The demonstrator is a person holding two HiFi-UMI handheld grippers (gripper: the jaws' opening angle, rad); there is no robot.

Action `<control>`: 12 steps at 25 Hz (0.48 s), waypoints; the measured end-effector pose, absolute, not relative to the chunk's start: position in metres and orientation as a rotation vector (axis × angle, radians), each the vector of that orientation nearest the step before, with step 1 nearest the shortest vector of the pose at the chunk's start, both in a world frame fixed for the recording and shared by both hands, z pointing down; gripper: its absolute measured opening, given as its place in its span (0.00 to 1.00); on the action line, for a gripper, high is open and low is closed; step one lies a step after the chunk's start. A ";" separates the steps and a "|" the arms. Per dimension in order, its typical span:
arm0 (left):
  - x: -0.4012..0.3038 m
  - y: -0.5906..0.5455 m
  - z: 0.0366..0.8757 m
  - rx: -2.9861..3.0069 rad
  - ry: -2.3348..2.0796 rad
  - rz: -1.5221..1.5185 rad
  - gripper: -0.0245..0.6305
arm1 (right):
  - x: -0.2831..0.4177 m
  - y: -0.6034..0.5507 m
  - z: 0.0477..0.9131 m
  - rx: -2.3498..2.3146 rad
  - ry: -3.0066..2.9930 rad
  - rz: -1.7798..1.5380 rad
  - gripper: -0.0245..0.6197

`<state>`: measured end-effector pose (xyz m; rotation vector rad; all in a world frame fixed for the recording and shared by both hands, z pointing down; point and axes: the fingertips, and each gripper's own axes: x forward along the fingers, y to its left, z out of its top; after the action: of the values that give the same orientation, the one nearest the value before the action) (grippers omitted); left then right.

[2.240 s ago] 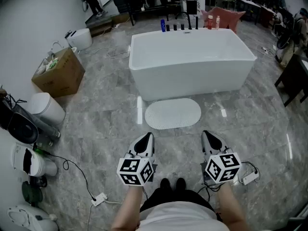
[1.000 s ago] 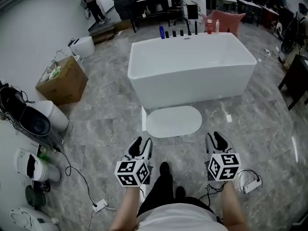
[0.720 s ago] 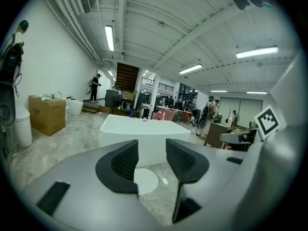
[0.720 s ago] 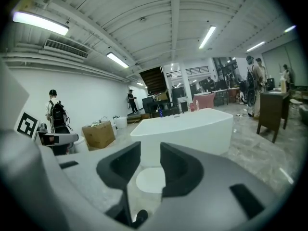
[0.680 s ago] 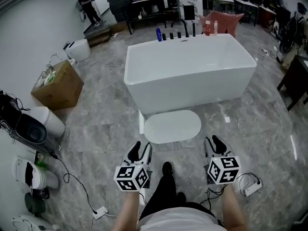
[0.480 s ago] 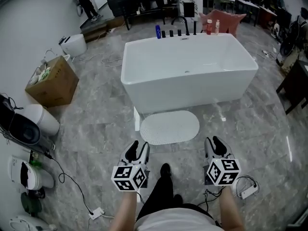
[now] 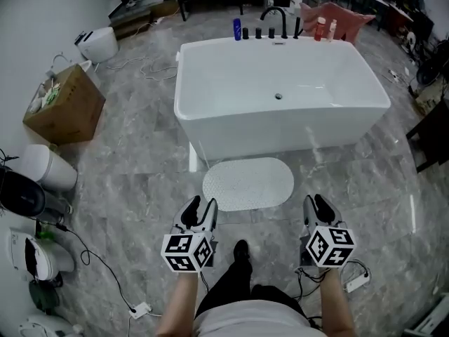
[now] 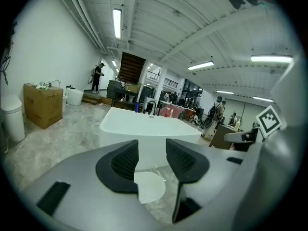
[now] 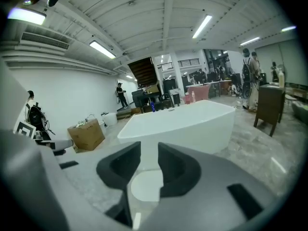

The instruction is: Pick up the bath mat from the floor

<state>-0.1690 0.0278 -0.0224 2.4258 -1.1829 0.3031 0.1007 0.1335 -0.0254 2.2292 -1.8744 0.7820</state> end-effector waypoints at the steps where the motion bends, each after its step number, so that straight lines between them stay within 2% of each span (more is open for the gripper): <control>1: -0.170 0.018 -0.020 2.417 -1.181 0.301 0.30 | 0.101 0.126 -0.024 2.226 -1.864 0.780 0.21; 12: -0.176 -0.054 0.039 2.296 -1.232 0.348 0.33 | 0.130 0.069 0.026 2.191 -1.783 0.871 0.21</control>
<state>-0.1762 -0.0541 0.0388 2.2955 -1.2320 0.3475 0.1302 0.0688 0.0259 2.1909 -1.7826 0.8708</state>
